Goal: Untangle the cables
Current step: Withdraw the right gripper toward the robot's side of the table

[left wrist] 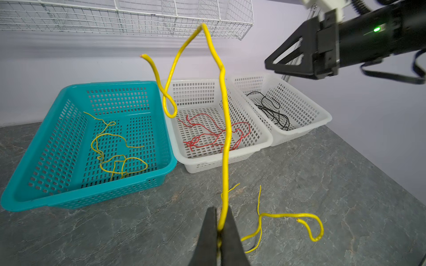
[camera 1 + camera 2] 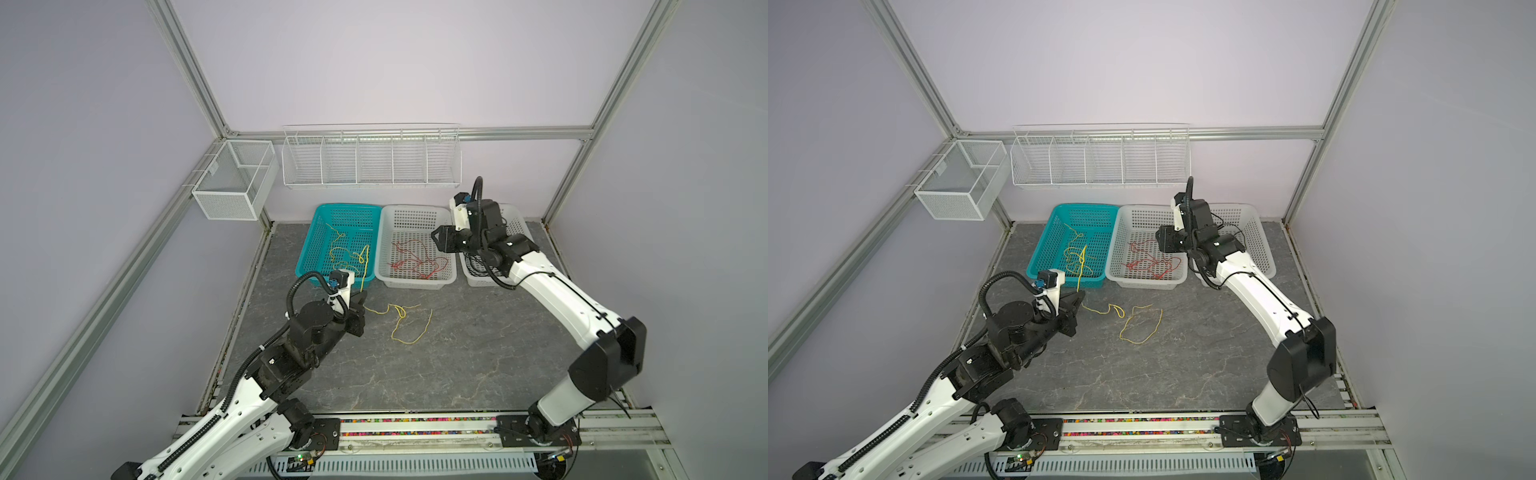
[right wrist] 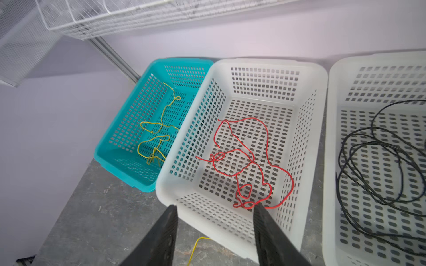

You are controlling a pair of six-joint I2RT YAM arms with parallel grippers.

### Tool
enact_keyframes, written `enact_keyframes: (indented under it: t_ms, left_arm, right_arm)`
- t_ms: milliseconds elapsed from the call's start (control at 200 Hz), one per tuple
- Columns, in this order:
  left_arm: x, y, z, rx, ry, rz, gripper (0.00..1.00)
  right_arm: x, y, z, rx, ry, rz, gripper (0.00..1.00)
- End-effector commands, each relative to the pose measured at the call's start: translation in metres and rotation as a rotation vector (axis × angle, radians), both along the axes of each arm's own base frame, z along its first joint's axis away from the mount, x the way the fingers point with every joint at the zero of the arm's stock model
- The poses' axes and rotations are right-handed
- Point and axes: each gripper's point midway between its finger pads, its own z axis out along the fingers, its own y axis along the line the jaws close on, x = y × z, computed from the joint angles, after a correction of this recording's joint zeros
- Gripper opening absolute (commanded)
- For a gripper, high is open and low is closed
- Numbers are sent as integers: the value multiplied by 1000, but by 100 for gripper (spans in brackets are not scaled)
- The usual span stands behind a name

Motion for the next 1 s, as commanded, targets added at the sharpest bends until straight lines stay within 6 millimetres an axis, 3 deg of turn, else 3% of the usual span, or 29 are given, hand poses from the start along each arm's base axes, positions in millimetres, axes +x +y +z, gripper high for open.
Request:
enact_keyframes:
  t_ms: [0, 65, 180, 220, 420, 625, 905, 995]
  left_arm:
    - [3, 3, 1, 10, -22, 18, 0]
    - [3, 3, 0, 14, -18, 17, 0]
    - [4, 2, -2, 20, -13, 18, 0]
    - [4, 3, -2, 22, -14, 20, 0]
    - [6, 4, -5, 35, -11, 29, 0]
    - [8, 7, -6, 53, -16, 49, 0]
    - [13, 11, -12, 81, 1, 84, 0]
    - [18, 7, -26, 128, 51, 95, 0]
  right_arm:
    - [-28, -19, 6, -37, -17, -10, 62]
    - [-44, -31, 11, -49, -36, -26, 67]
    - [-76, -55, 17, -59, -70, -44, 99]
    - [-89, -62, 19, -59, -76, -43, 88]
    - [-146, -106, 15, -102, -85, -88, 88]
    - [-196, -146, -14, -184, -68, -111, 88]
    - [-220, -163, -53, -127, -103, -155, 88]
    - [-224, -166, -60, -118, -106, -165, 88]
